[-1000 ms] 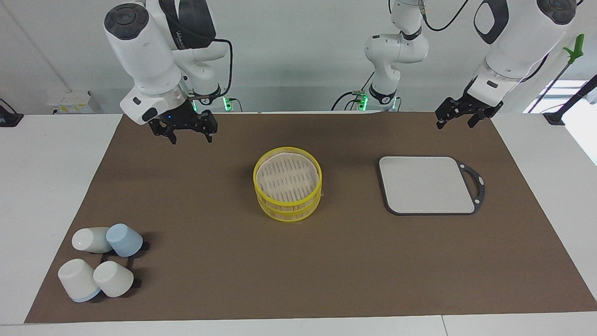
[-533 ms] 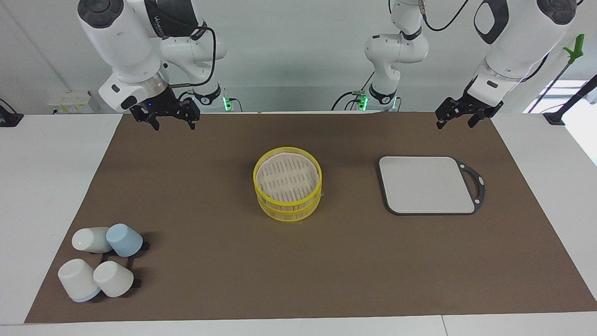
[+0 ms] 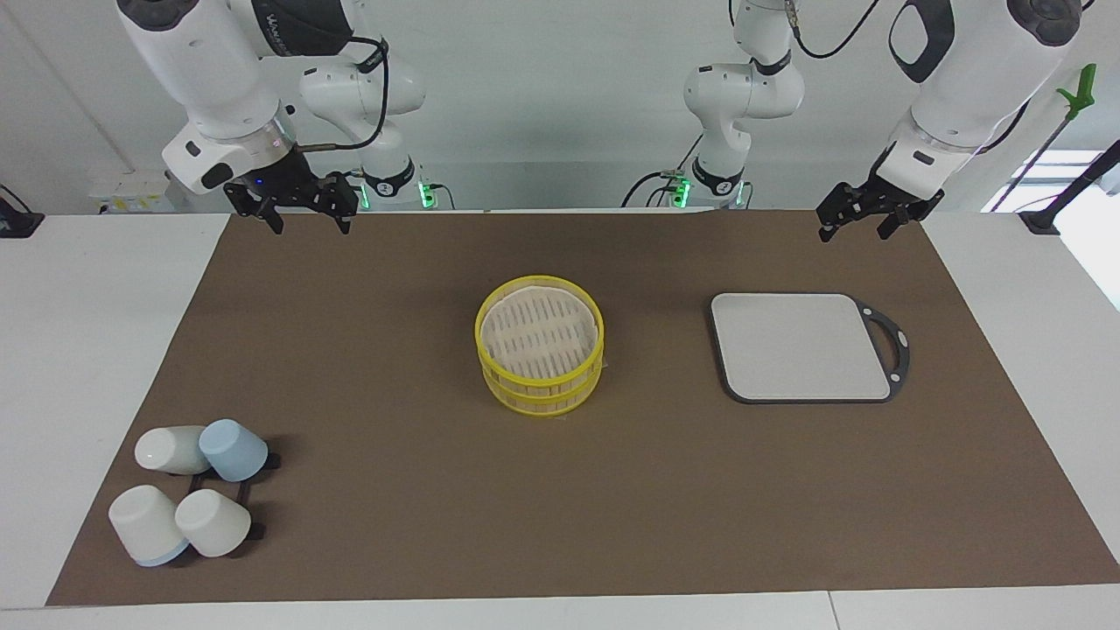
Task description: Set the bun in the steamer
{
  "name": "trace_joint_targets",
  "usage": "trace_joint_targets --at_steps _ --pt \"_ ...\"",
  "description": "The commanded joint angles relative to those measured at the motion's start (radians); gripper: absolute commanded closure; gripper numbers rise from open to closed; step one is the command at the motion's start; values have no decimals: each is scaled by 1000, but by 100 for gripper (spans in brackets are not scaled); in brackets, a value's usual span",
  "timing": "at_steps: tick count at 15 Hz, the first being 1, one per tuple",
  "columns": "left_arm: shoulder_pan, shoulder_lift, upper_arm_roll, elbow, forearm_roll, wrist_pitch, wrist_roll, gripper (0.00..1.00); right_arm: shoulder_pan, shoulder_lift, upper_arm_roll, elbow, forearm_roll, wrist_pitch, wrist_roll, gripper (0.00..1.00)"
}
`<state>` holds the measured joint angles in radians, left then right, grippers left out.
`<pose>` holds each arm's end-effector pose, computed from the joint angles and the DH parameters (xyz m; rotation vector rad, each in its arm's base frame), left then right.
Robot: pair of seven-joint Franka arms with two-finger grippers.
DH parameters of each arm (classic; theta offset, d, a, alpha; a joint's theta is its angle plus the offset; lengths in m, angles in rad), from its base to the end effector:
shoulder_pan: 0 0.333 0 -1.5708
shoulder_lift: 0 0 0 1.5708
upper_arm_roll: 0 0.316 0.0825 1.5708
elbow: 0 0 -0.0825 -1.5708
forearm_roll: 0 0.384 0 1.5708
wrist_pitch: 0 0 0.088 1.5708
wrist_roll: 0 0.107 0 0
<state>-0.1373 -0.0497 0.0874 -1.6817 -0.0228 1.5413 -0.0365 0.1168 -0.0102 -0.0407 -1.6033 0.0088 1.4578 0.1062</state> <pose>0.5323 -0.0280 0.5970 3.1151 -0.0208 -0.1434 0.5362 0.0418 0.6058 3.1309 -0.0465 -0.2126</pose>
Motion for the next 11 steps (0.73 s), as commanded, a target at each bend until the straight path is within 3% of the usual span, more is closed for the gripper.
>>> trace_joint_targets --at_steps 1,11 --pt "15 -4 -8 4 -14 -6 10 0 -2 -19 -4 -30 -7 35 -22 0" --pt "15 -4 -8 7 -14 -4 10 0 0 -19 -4 -33 -7 59 -25 0"
